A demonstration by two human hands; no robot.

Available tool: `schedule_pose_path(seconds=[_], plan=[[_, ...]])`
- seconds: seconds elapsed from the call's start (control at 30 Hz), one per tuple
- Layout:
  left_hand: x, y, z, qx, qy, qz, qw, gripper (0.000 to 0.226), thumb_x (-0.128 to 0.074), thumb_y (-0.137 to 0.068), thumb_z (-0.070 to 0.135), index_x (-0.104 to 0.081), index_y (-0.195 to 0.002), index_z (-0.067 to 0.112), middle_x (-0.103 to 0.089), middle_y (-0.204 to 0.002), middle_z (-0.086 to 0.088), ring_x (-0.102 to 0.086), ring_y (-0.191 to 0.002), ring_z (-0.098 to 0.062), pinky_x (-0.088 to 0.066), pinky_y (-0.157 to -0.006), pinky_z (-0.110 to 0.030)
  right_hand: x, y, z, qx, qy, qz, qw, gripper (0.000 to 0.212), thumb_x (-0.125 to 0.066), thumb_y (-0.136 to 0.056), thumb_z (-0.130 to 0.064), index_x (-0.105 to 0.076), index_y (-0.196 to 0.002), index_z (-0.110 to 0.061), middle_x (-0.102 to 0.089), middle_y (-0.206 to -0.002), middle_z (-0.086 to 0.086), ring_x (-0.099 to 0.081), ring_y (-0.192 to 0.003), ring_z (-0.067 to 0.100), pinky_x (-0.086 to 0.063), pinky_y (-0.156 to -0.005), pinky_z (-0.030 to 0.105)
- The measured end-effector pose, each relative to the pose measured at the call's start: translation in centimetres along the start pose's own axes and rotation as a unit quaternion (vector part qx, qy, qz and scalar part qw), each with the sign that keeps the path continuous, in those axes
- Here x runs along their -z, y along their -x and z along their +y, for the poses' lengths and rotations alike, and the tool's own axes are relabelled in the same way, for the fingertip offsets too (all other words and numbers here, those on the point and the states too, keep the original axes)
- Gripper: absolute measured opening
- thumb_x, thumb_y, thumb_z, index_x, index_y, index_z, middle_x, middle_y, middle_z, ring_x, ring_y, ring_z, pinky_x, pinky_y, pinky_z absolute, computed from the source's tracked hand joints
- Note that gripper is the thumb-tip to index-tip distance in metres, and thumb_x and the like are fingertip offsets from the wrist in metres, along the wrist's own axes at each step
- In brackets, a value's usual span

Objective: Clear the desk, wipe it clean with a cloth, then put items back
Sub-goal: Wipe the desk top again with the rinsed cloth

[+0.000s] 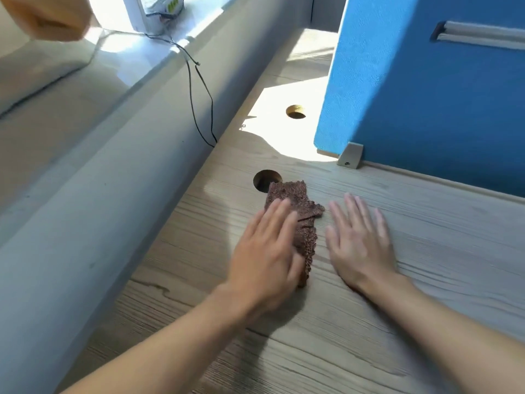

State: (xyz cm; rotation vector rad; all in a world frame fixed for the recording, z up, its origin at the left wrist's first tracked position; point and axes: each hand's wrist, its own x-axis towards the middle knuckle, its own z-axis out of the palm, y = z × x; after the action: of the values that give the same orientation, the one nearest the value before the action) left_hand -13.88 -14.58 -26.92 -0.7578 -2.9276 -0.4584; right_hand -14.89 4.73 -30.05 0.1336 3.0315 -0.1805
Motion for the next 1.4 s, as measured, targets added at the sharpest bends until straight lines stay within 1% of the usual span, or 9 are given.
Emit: schedule_pose_path(seconds=[0.17, 0.33, 0.47, 0.57, 0.73, 0.9, 0.97, 1.17, 1.4], plan=[[-2.7, -5.6, -1.9, 0.028, -0.057, -0.101, 0.993, 0.074, -0.001, -0.093, 0.045, -0.009, -0.159, 0.013, -0.003, -0.167, -0.005, 0.003, -0.154, -0.017, 0.000, -0.125, -0.037, 0.0, 0.2, 0.2, 0.003, 0.003, 0.013, 1.000, 0.069, -0.002, -0.093, -0.051, -0.010, -0.159, -0.031, 0.001, -0.167, 0.000, 0.006, -0.153, 0.014, 0.007, -0.123, 0.042], [-2.8, -5.9, -4.5, 0.088, -0.089, -0.092, 0.988, 0.069, -0.007, -0.097, 0.043, -0.003, -0.159, 0.014, 0.004, -0.167, -0.003, 0.009, -0.153, -0.015, 0.004, -0.125, -0.040, -0.1, 0.0, 0.1, 0.005, 0.005, 0.010, 1.000, 0.069, -0.004, -0.094, -0.051, -0.011, -0.159, -0.029, -0.001, -0.167, 0.002, 0.004, -0.153, 0.016, 0.004, -0.124, 0.044], [-2.6, 0.6, -1.6, -0.076, -0.062, -0.091, 0.991, 0.065, -0.024, -0.100, 0.041, -0.027, -0.156, 0.010, -0.017, -0.164, -0.007, -0.016, -0.152, -0.020, -0.017, -0.123, -0.043, 0.0, 0.1, 0.0, 0.003, 0.005, 0.013, 1.000, 0.074, 0.000, -0.090, -0.052, -0.015, -0.159, -0.029, -0.004, -0.167, 0.004, 0.001, -0.154, 0.017, 0.003, -0.124, 0.045], [-1.6, -0.2, -5.6, -0.149, -0.056, -0.128, 0.979, 0.064, -0.028, -0.097, 0.041, -0.030, -0.156, 0.014, -0.025, -0.163, -0.004, -0.026, -0.149, -0.017, -0.019, -0.123, -0.037, 0.1, 0.2, -0.1, 0.006, 0.004, 0.008, 1.000, 0.075, 0.001, -0.090, -0.052, -0.013, -0.159, -0.028, -0.003, -0.167, 0.004, 0.002, -0.154, 0.018, 0.003, -0.124, 0.045], [-1.9, -4.3, -7.0, 0.087, -0.109, -0.096, 0.986, 0.069, -0.005, -0.096, 0.045, -0.001, -0.158, 0.015, 0.006, -0.165, -0.002, 0.006, -0.153, -0.014, -0.001, -0.125, -0.035, 0.0, 0.1, 0.1, 0.009, 0.006, 0.008, 1.000, 0.071, -0.001, -0.092, -0.051, -0.012, -0.158, -0.028, -0.003, -0.167, 0.005, 0.002, -0.154, 0.019, 0.002, -0.124, 0.046], [-2.0, 3.8, -2.9, -0.141, -0.055, -0.084, 0.985, 0.065, -0.034, -0.097, 0.038, -0.031, -0.154, 0.008, -0.022, -0.162, -0.009, -0.018, -0.152, -0.020, -0.015, -0.124, -0.038, 0.0, -0.1, 0.1, 0.006, 0.008, 0.008, 1.000, 0.071, -0.004, -0.093, -0.050, -0.015, -0.158, -0.026, -0.005, -0.167, 0.006, 0.001, -0.154, 0.019, 0.001, -0.123, 0.047], [-1.3, 3.3, -5.1, -0.173, -0.054, -0.112, 0.977, 0.063, -0.037, -0.096, 0.037, -0.035, -0.153, 0.009, -0.028, -0.161, -0.010, -0.022, -0.151, -0.020, -0.016, -0.124, -0.036, 0.4, 0.6, -0.2, 0.013, -0.006, 0.016, 1.000, 0.070, -0.005, -0.094, -0.048, -0.022, -0.157, -0.022, -0.012, -0.166, 0.008, -0.003, -0.154, 0.020, -0.002, -0.123, 0.050], [-1.1, -4.6, -9.0, 0.117, -0.096, -0.091, 0.984, 0.071, -0.009, -0.094, 0.043, -0.006, -0.159, 0.015, 0.000, -0.167, -0.002, 0.003, -0.153, -0.011, 0.002, -0.124, -0.032, -1.1, 6.5, -4.0, 0.129, -0.013, 0.003, 0.992, 0.062, -0.025, -0.097, -0.047, -0.035, -0.153, -0.021, -0.021, -0.163, 0.010, -0.012, -0.153, 0.024, -0.012, -0.120, 0.058], [-0.3, 7.1, -4.9, -0.155, -0.067, -0.105, 0.980, 0.065, -0.037, -0.097, 0.035, -0.028, -0.155, 0.005, -0.019, -0.164, -0.011, -0.014, -0.153, -0.021, -0.015, -0.124, -0.040, -1.6, 6.3, -3.8, 0.133, 0.010, 0.007, 0.991, 0.065, -0.025, -0.096, -0.045, -0.034, -0.154, -0.018, -0.022, -0.163, 0.012, -0.016, -0.152, 0.026, -0.015, -0.119, 0.059]])
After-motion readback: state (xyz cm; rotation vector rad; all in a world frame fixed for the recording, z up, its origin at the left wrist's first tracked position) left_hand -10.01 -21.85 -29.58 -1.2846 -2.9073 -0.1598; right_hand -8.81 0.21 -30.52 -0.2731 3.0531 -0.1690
